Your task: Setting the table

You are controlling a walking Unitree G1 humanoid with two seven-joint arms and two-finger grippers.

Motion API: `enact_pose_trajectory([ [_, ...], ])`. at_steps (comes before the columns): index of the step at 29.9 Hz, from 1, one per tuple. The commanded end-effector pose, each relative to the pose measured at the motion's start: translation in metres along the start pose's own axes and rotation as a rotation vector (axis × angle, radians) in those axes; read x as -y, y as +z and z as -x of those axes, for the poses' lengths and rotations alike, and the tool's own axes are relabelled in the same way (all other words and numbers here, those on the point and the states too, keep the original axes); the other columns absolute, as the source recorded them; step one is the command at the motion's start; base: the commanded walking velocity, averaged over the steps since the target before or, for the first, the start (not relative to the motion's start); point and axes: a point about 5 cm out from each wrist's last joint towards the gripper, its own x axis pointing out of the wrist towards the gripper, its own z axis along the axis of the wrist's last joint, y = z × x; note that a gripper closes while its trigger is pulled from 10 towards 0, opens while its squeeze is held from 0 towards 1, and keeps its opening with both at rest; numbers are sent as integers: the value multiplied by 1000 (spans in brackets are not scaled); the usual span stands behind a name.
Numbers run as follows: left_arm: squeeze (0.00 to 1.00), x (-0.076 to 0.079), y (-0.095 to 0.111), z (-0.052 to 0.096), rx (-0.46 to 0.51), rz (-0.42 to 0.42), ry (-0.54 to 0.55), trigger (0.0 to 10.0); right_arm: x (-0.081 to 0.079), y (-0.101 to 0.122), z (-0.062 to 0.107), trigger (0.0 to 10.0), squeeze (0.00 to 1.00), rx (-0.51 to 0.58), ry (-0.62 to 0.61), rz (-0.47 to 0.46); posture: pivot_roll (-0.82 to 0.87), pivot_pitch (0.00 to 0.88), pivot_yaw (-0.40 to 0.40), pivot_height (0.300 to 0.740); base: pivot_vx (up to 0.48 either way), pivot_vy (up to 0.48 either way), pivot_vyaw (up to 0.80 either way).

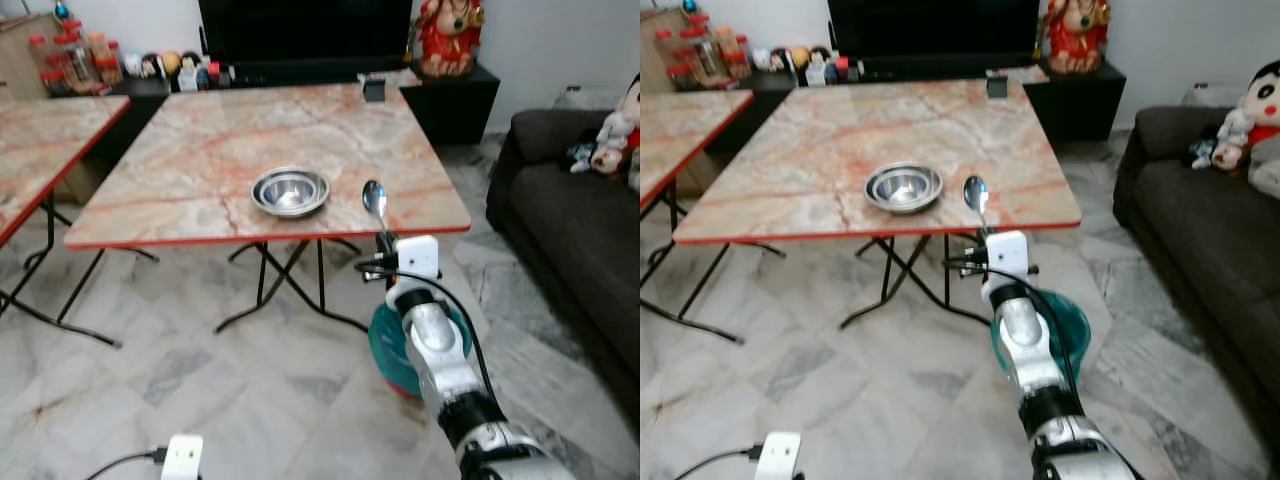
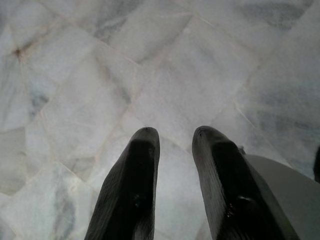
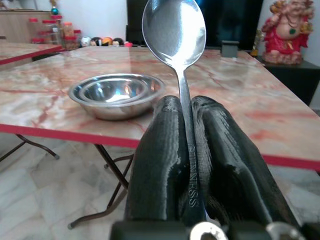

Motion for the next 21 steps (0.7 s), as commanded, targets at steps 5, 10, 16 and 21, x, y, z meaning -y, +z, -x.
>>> enact_pose_trajectory([
  [5,0,-3,2,-1,-5,-4,6,10000,0,7,-5,10000,0,15,0,7,-13,0,25,727,423,0,0],
  [10,0,-3,1,-1,-8,-6,7,10000,0,7,-6,10000,0,13,-4,-8,-12,0,24,727,430,0,0],
  [16,0,-4,2,-1,-8,3,10,10000,-1,8,-7,10000,0,12,9,9,-5,0,16,727,445,0,-97],
  [21,0,-3,1,-1,-11,6,8,10000,-1,9,-7,10000,0,20,7,10,-4,0,15,727,458,0,0],
])
